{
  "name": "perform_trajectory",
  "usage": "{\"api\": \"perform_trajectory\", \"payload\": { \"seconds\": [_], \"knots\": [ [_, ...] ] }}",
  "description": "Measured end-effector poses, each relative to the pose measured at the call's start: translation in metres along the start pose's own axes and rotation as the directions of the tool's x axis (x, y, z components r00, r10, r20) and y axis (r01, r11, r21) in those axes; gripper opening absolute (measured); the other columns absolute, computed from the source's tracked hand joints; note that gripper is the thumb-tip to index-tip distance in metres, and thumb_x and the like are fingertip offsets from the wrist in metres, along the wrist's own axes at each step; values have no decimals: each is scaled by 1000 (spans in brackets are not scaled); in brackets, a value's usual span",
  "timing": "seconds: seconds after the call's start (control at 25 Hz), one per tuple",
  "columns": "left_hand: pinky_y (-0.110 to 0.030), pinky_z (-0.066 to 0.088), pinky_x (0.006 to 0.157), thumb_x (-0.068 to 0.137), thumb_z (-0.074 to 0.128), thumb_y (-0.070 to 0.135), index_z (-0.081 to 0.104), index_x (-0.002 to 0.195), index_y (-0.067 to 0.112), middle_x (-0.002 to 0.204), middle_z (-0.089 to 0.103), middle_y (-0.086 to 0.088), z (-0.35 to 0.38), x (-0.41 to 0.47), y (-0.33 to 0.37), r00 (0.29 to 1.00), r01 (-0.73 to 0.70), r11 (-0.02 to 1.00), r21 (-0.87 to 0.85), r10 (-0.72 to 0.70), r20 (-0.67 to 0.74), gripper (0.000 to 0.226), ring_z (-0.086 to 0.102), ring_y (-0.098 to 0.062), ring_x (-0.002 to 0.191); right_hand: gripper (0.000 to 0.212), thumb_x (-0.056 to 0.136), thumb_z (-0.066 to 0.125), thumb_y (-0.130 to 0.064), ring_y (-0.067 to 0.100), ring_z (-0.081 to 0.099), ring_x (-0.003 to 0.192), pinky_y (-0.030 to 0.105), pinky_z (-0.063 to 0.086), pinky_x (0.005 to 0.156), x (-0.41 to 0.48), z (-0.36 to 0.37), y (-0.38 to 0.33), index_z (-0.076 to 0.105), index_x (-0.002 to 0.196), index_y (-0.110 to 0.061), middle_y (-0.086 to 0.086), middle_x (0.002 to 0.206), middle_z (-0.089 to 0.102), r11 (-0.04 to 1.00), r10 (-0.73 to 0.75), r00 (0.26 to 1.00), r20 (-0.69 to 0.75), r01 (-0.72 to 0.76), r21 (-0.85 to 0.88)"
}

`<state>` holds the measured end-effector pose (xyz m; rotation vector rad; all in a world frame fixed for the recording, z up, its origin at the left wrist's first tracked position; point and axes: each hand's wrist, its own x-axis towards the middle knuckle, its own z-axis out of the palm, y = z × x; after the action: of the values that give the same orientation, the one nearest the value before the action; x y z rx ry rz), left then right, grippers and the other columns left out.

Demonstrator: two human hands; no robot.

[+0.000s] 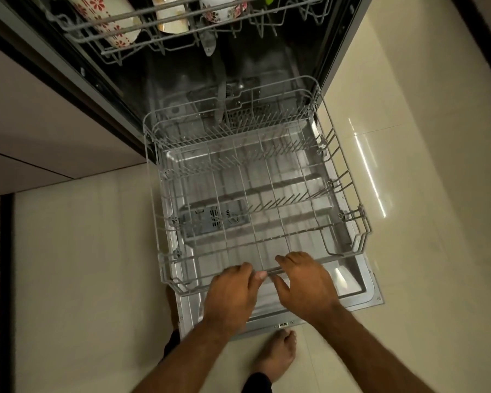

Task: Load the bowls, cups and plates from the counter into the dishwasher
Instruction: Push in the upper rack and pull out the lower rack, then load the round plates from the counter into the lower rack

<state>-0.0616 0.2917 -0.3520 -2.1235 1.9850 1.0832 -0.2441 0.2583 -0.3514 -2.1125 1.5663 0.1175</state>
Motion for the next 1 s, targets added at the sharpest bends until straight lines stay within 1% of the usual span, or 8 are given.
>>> {"api": "perform_trajectory", "payload": {
  "seconds": [0.08,0.16,0.24,0.32,0.52,0.68,0.88,1.0],
  "knots": [
    [-39,50,84,103,20,63,59,113,26,102,69,4,-10,11,0,999,-12,999,-42,10,-46,55,64,-20,98,54,90,55,-54,20,63,113,39,54,94,6,-8,-2,64,129,-17,1,121,69,1000,-7,1000,-10,7,1],
    [-45,48,101,103,20,62,52,138,26,132,65,-3,-26,27,0,992,-26,998,-54,19,-126,60,59,-24,124,63,92,48,-61,22,56,126,43,48,104,18,-22,-4,56,137,-17,3,133,63,1000,-3,999,-34,4,7],
    [-50,35,118,104,20,62,33,158,24,159,43,-6,-52,43,3,984,-10,1000,-29,4,-177,67,38,-26,148,67,95,44,-62,24,46,138,45,41,112,36,-42,-11,47,144,-16,6,145,54,1000,-3,998,-69,3,0],
    [-51,22,124,103,19,63,17,164,24,169,24,-5,-86,51,13,977,14,1000,-15,-16,-214,72,20,-26,157,69,98,44,-61,25,36,146,46,34,117,53,-71,-24,37,150,-16,7,154,44,1000,4,995,-99,-4,0],
    [-55,16,127,102,10,68,1,165,27,173,8,-1,-176,28,36,940,-23,999,-40,8,-342,76,4,-24,160,76,98,43,-63,24,28,150,45,31,119,63,-175,-79,24,156,-18,6,161,32,999,-40,975,-217,38,-14],
    [-48,10,129,105,17,66,-3,164,29,173,0,6,-259,-29,57,889,-25,999,-21,13,-458,73,-4,-17,159,77,99,45,-59,21,16,154,39,14,122,37,-257,-138,17,159,-18,4,167,18,995,-102,957,-273,96,-34],
    [-39,-1,128,102,17,71,-9,163,33,172,-6,10,-395,-126,75,785,-48,998,-34,17,-619,77,-12,-11,158,80,97,47,-60,23,18,154,44,24,123,-14,-362,-236,22,159,-16,7,166,23,975,-215,893,-395,218,-39],
    [-42,2,128,100,15,74,-6,163,31,173,-3,7,-468,-194,74,724,-43,999,-22,16,-689,79,-9,-13,158,81,97,50,-60,23,15,154,46,27,122,-49,-418,-305,18,159,-19,6,166,20,951,-298,846,-442,304,-60]
  ]
}}
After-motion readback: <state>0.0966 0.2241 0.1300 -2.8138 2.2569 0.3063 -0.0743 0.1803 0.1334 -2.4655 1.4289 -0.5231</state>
